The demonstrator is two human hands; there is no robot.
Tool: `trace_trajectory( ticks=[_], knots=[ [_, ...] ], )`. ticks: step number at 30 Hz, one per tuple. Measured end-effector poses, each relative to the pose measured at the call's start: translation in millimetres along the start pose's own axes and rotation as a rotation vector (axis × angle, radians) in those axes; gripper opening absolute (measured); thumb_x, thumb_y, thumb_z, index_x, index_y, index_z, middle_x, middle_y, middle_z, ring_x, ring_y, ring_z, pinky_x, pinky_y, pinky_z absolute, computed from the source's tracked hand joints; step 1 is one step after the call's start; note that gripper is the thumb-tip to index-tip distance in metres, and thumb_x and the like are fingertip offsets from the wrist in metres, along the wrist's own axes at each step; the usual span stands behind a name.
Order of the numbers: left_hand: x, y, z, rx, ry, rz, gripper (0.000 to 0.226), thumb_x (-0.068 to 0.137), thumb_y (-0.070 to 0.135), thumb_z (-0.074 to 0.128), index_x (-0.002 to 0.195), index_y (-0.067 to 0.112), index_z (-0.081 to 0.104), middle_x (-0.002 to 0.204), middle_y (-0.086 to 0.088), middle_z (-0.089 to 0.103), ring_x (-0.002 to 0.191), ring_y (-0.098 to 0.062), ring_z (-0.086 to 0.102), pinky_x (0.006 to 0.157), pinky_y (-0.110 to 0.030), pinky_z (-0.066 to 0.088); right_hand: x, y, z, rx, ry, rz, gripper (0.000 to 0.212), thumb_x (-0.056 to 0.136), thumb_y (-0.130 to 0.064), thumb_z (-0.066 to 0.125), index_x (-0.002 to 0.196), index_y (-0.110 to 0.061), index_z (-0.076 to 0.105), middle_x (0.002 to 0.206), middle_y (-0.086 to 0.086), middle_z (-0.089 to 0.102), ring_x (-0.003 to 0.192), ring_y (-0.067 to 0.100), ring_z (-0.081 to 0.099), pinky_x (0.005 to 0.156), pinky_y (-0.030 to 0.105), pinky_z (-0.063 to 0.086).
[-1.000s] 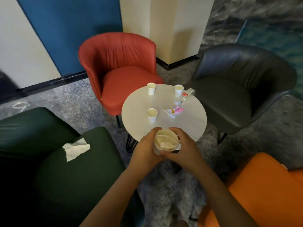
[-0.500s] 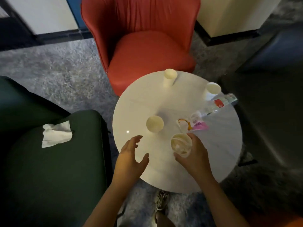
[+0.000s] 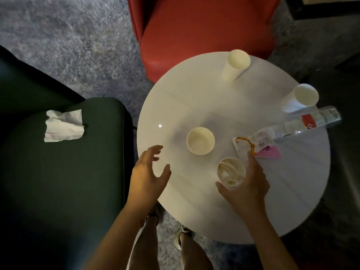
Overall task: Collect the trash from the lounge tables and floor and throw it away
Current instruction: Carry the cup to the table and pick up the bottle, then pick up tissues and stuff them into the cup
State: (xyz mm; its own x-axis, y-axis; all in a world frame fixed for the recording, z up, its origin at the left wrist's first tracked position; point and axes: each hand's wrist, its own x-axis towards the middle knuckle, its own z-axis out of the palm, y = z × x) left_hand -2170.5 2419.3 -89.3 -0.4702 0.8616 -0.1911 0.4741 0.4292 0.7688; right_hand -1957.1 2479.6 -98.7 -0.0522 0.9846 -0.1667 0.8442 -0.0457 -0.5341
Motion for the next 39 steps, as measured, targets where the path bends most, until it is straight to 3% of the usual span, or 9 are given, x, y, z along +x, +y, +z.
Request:
trace_trajectory(
  ticks=[5,12,17,24,28,31,34,37,39],
  knots=[
    [25,-1,-27,-0.03,0.04,0.016,0.044,0.079,0.013,0.068,0.12,0.018,0.053,0.11,0.002,0.059,0.093,-0.007,0.055,0.074,-0.016,0.04,5,-76,-16,0.199,0.226,-0.321,0.082,0.059,-0.03,0.075,0.129,-0.012,0.036,0.127,0.01,0.047,0.118,0.027,0.041,0.095,0.051,0.035],
    [72,-50,-114,-0.045,0.279,-0.061,0.04,0.077,0.012,0.068,0.114,0.019,0.055,0.103,0.005,0.06,0.09,-0.01,0.058,0.074,-0.023,0.045,13,-230,76,0.429,-0.066,-0.622,0.051,0.076,-0.03,0.06,0.122,-0.018,0.044,0.118,-0.003,0.05,0.112,0.011,0.046,0.097,0.026,0.034],
    [106,-132,-160,-0.051,0.409,-0.212,0.043,0.075,0.012,0.067,0.115,0.022,0.054,0.104,0.009,0.058,0.089,-0.008,0.057,0.071,-0.02,0.04,22,-289,183,0.416,-0.248,-0.594,0.05,0.07,-0.022,0.065,0.117,-0.006,0.056,0.113,0.006,0.058,0.104,0.022,0.055,0.092,0.041,0.043],
    [166,-259,-147,0.023,0.408,-0.353,0.062,0.075,0.017,0.07,0.131,0.018,0.043,0.121,-0.006,0.055,0.104,-0.023,0.055,0.077,-0.026,0.04,61,-287,322,0.291,-0.436,-0.498,0.053,0.072,-0.01,0.072,0.121,-0.007,0.053,0.118,0.006,0.057,0.109,0.028,0.052,0.094,0.044,0.038],
    [196,-318,-128,0.197,0.305,-0.443,0.075,0.077,0.026,0.068,0.142,0.026,0.031,0.14,-0.012,0.038,0.125,-0.036,0.036,0.094,-0.046,0.036,75,-270,382,0.237,-0.461,-0.444,0.052,0.075,-0.012,0.07,0.123,-0.011,0.051,0.121,0.003,0.055,0.11,0.025,0.049,0.09,0.037,0.033],
    [212,-339,-115,0.374,0.258,-0.524,0.065,0.079,0.043,0.064,0.137,0.039,0.035,0.148,-0.007,0.024,0.136,-0.033,0.016,0.098,-0.052,0.026,78,-257,403,0.279,-0.438,-0.395,0.049,0.075,-0.01,0.069,0.122,-0.01,0.051,0.119,0.004,0.056,0.107,0.025,0.05,0.09,0.036,0.034],
    [220,-342,-111,0.397,0.363,-0.528,0.039,0.082,0.041,0.062,0.115,0.02,0.057,0.133,-0.01,0.04,0.125,-0.035,0.03,0.09,-0.046,0.03,71,-250,403,0.324,-0.41,-0.351,0.047,0.075,-0.007,0.068,0.119,-0.008,0.052,0.114,0.006,0.056,0.103,0.024,0.051,0.09,0.042,0.04],
    [216,-329,-114,0.282,0.403,-0.459,0.026,0.087,0.027,0.06,0.098,0.003,0.058,0.106,-0.014,0.055,0.096,-0.029,0.047,0.074,-0.03,0.031,61,-248,389,0.35,-0.433,-0.324,0.046,0.077,-0.005,0.067,0.12,-0.007,0.051,0.116,0.006,0.055,0.105,0.023,0.051,0.092,0.043,0.04],
    [210,-307,-120,0.058,0.437,-0.362,0.014,0.084,0.017,0.062,0.085,0.005,0.055,0.08,-0.002,0.057,0.069,-0.015,0.047,0.058,-0.02,0.029,61,-253,374,0.405,-0.478,-0.29,0.05,0.079,-0.006,0.066,0.126,-0.009,0.047,0.124,0.003,0.052,0.111,0.02,0.05,0.096,0.041,0.039]
  ],
)
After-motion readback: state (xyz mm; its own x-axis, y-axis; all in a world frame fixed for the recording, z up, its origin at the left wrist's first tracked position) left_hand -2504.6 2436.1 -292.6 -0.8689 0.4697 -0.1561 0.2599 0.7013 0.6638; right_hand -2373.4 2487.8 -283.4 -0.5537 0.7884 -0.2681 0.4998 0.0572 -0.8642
